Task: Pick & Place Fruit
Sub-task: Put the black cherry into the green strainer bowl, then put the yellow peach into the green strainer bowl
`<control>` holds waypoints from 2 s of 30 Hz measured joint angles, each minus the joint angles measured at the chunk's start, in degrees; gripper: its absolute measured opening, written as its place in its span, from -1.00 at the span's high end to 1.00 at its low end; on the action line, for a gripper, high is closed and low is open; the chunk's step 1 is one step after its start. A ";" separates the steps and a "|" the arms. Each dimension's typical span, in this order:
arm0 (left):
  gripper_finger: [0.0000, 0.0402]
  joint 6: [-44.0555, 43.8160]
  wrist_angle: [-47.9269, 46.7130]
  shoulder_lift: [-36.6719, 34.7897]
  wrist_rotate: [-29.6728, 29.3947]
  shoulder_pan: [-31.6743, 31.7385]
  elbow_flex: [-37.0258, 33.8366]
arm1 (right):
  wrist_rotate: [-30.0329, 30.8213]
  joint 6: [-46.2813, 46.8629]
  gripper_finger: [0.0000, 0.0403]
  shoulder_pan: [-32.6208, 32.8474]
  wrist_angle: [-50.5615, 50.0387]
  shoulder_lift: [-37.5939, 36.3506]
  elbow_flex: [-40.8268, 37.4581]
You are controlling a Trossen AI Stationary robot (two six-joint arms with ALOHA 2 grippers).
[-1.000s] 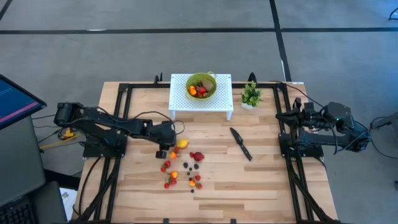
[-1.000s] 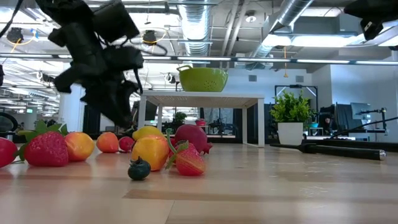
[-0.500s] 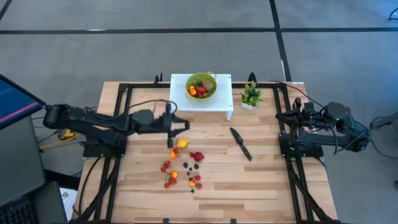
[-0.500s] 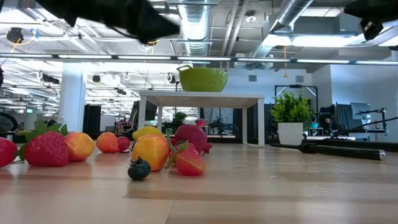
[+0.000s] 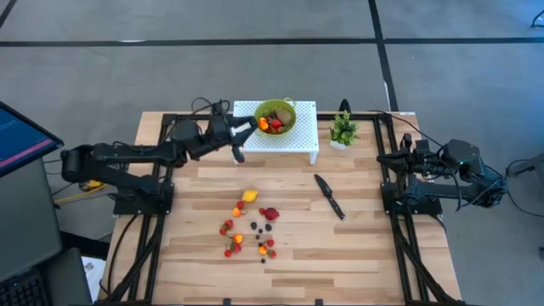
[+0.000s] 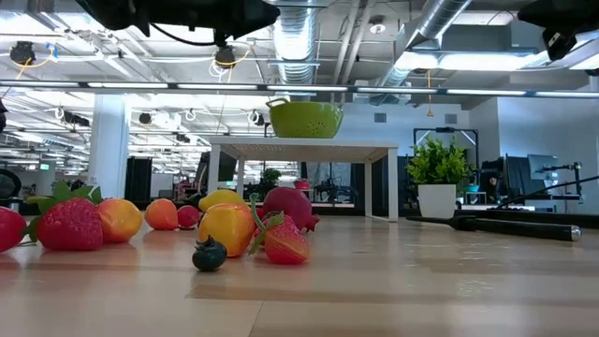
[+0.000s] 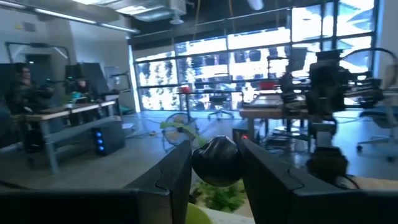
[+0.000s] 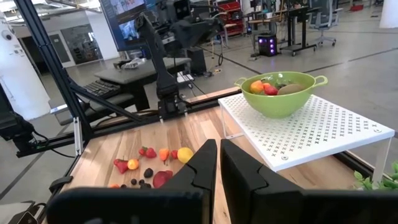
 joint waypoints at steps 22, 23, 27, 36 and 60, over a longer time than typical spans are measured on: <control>0.40 -0.02 -0.33 13.69 0.13 6.63 1.35 | 0.00 0.01 0.92 -0.01 0.00 0.00 0.00; 0.40 -0.02 -0.35 13.89 0.13 6.63 1.35 | 0.00 -0.01 0.92 -0.02 0.00 0.00 0.00; 0.38 0.00 -0.15 13.96 0.13 6.63 1.35 | 0.00 0.02 0.92 -0.02 0.00 0.00 0.00; 0.25 1.71 -0.20 13.96 0.12 6.60 1.35 | 0.00 -0.01 0.92 -0.02 0.00 0.00 0.00; 0.18 1.94 -14.29 3.29 3.26 -6.42 1.34 | 0.00 -0.01 0.92 0.00 0.00 0.00 0.00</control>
